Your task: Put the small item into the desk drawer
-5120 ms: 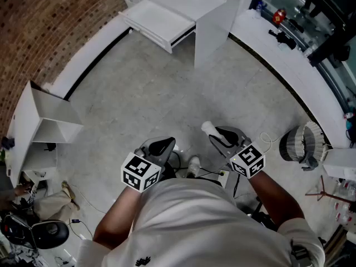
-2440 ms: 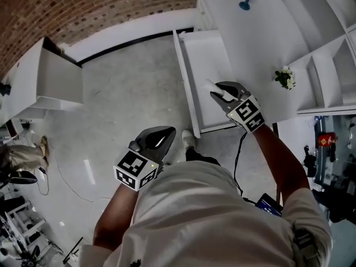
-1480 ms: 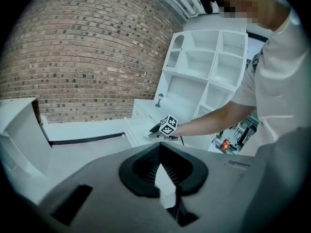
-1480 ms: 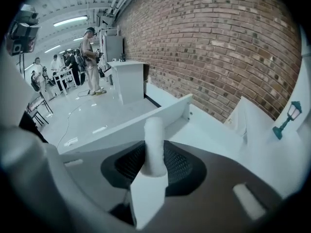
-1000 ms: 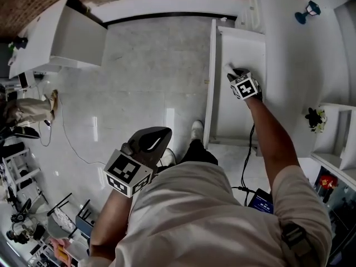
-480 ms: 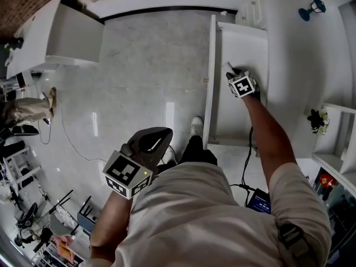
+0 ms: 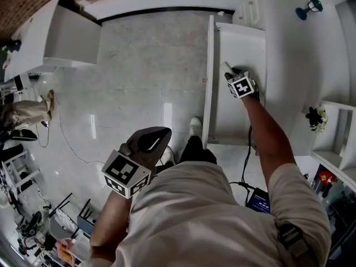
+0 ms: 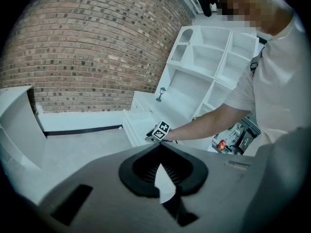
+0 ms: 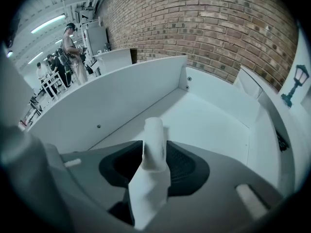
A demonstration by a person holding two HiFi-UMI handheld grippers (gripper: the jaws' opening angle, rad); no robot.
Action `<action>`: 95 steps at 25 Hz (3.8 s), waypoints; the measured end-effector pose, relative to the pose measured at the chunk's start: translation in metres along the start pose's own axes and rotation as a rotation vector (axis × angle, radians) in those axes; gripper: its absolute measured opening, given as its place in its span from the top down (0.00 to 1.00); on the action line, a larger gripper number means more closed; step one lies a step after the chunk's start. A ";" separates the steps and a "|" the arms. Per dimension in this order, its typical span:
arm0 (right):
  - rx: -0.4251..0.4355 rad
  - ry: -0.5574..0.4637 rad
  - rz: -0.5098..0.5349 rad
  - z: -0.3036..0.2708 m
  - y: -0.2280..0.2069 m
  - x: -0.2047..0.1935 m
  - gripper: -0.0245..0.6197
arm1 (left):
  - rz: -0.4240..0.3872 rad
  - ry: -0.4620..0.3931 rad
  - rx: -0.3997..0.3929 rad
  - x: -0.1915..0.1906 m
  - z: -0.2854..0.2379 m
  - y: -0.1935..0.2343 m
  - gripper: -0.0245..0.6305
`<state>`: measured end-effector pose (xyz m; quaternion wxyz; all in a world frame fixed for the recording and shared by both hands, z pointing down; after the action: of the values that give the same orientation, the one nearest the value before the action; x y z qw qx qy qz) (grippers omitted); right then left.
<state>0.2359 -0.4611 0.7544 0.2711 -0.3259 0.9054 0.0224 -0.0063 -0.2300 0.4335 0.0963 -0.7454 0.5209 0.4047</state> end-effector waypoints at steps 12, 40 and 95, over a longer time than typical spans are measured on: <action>-0.085 -0.077 0.017 0.052 0.028 0.008 0.78 | -0.042 -0.051 -0.062 -0.012 0.027 -0.005 0.95; -0.147 -0.255 -0.072 0.194 0.254 -0.066 0.94 | -0.123 -0.144 -0.184 -0.124 0.163 -0.041 0.95; 0.091 -0.584 0.011 0.319 0.518 -0.038 0.94 | -0.140 -0.180 -0.177 -0.201 0.241 -0.047 0.95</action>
<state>0.0997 0.0379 0.4313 0.5345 -0.2883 0.7908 0.0762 -0.1138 0.0673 0.4043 0.1045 -0.7463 0.4192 0.5064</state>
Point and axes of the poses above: the fingertips, and each gripper's own axes: z backward along the fingers, y to its left, x out of its top, the point moved 6 cm from there along z, backward along the fingers, and after that the axes turned 9 degrees about x, right-handed, at the moved point
